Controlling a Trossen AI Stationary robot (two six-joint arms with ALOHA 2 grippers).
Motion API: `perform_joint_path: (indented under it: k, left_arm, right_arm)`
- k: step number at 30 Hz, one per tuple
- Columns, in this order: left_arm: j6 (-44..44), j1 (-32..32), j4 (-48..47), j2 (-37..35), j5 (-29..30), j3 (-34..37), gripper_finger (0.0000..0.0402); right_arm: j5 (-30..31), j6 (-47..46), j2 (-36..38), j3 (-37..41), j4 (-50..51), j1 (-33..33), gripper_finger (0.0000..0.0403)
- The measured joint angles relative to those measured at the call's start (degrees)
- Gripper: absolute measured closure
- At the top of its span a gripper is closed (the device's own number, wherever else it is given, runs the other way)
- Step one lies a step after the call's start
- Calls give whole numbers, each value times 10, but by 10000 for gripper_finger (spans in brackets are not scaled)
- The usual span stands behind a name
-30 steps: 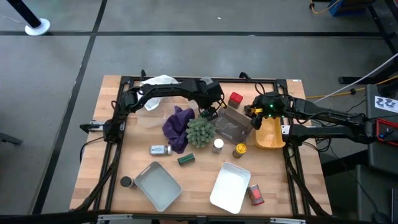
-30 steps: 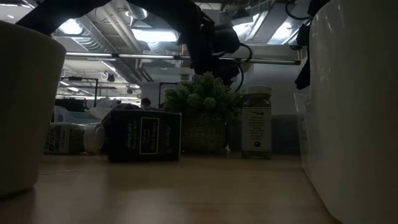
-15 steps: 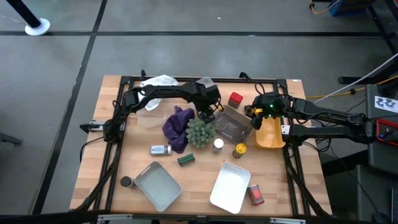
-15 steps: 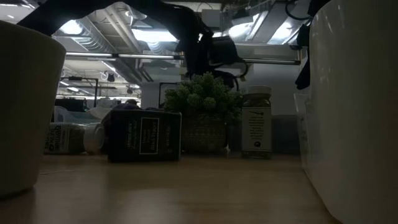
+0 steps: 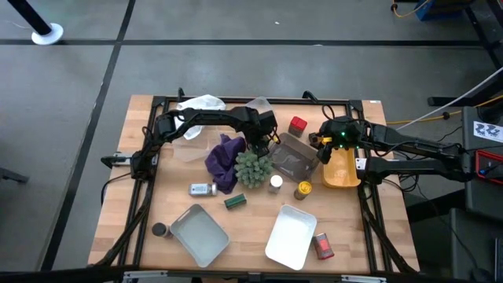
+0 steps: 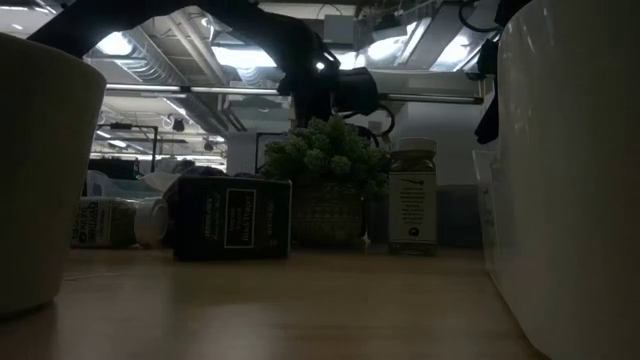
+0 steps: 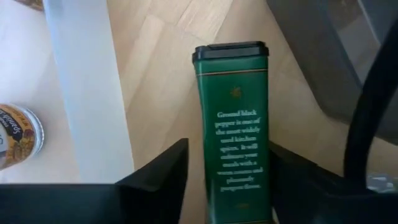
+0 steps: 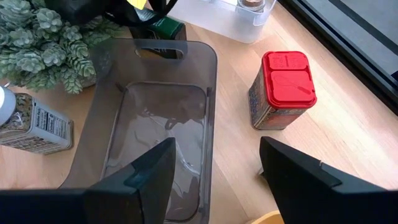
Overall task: Sort spices by type
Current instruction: Put the top green seasoning can into the black bin
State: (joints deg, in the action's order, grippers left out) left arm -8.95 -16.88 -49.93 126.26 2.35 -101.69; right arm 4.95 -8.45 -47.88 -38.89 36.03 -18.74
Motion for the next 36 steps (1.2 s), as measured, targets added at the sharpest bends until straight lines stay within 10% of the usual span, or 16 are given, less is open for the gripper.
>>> perform_joint_path:
  k: [6, 36]
  left_arm:
    - [1, 0, 0, 0, 0, 0, 305]
    - [73, -18, -73, -2, 0, -150, 302]
  right_arm:
    - [0, 0, 0, 0, 0, 0, 169]
    - [0, 85, 0, 0, -40, 0, 169]
